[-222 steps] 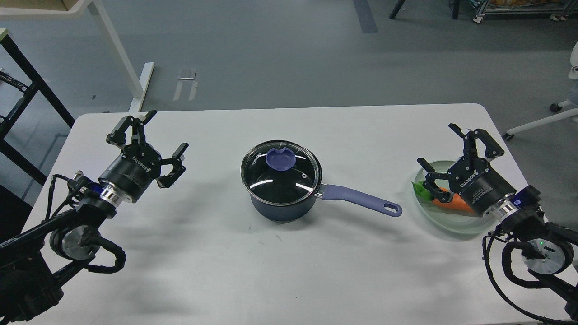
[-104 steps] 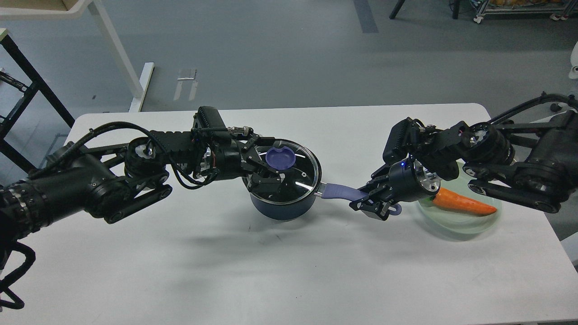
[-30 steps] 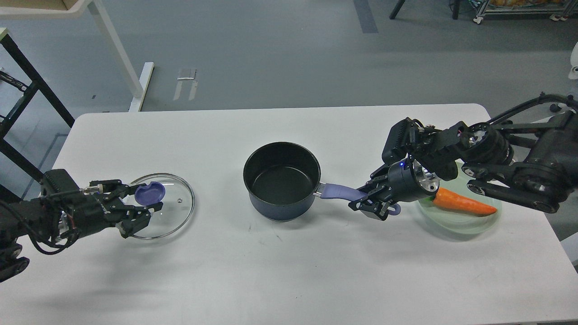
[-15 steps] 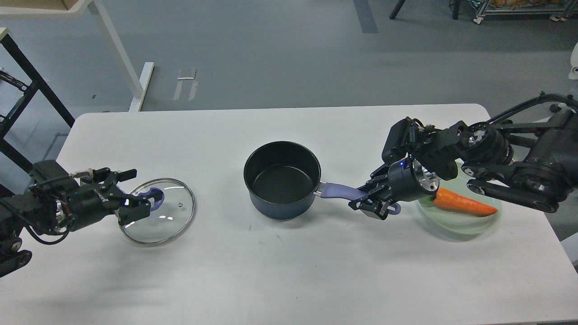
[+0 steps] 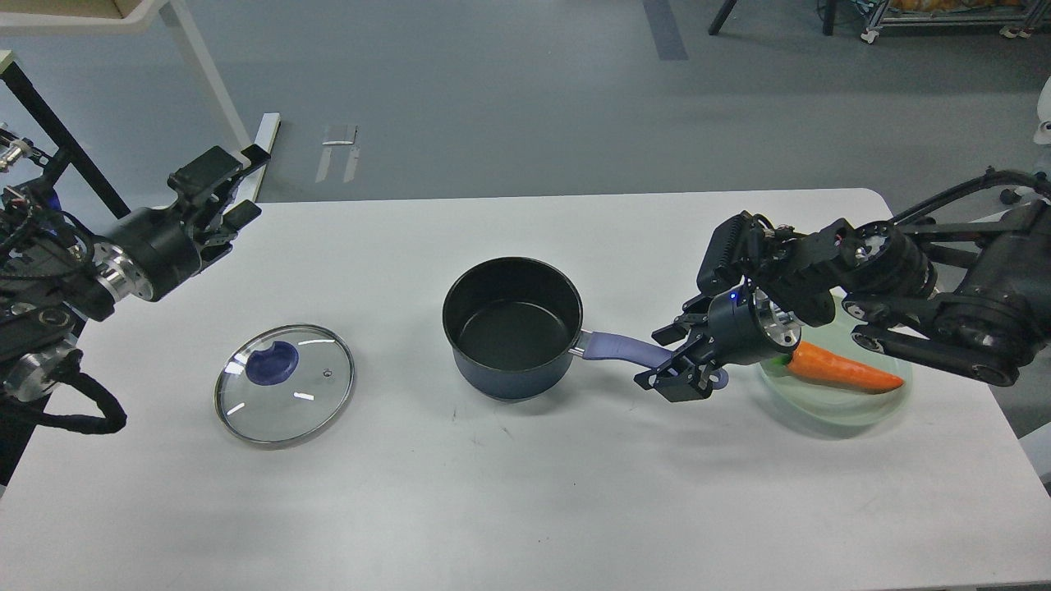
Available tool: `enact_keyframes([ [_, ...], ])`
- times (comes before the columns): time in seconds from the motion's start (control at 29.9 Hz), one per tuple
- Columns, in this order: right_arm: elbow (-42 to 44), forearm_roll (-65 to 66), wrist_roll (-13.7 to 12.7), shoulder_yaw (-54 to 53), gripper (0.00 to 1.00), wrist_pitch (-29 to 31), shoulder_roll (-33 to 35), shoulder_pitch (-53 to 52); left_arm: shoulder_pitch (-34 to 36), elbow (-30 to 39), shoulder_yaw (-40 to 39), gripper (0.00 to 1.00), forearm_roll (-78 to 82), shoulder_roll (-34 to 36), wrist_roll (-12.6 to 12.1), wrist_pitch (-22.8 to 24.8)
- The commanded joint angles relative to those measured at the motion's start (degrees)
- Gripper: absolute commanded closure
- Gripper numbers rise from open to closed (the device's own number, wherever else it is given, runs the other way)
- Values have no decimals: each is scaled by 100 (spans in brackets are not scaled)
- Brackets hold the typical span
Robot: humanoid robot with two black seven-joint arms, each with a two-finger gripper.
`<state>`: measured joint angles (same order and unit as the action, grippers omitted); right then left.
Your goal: Open pot lid
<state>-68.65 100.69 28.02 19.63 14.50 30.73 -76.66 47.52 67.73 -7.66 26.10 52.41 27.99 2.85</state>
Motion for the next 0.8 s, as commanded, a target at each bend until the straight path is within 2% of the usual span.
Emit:
enact_keyframes([
  [0.0, -34, -311, -2, -161, 2, -26, 275, -42, 3, -6, -60, 1, -53, 6, 1, 23],
  [0.2, -131, -2041, -2, -670, 2, -35, 811, -51, -6, -58, -412, 1, -639, -196, 1, 76],
  [0.4, -70, -4799, -2, -1215, 2, -280, 1216, 343, -76, -199, -438, 1, -1897, -407, 1, 620],
  [0.54, -8, -6646, -2, -1646, 1, -746, 1216, 958, -85, -322, -447, 1, -2065, -521, 1, 954],
  [0.64, 27, -7605, -2, -2137, 1, -992, 1199, 1564, -94, -392, -456, 1, -2083, -679, 1, 990],
  [0.77, 19, -8730, -2, -2866, 1, -1028, 1129, 2390, -234, -769, -614, 1, -2162, -1082, 1, 1007],
])
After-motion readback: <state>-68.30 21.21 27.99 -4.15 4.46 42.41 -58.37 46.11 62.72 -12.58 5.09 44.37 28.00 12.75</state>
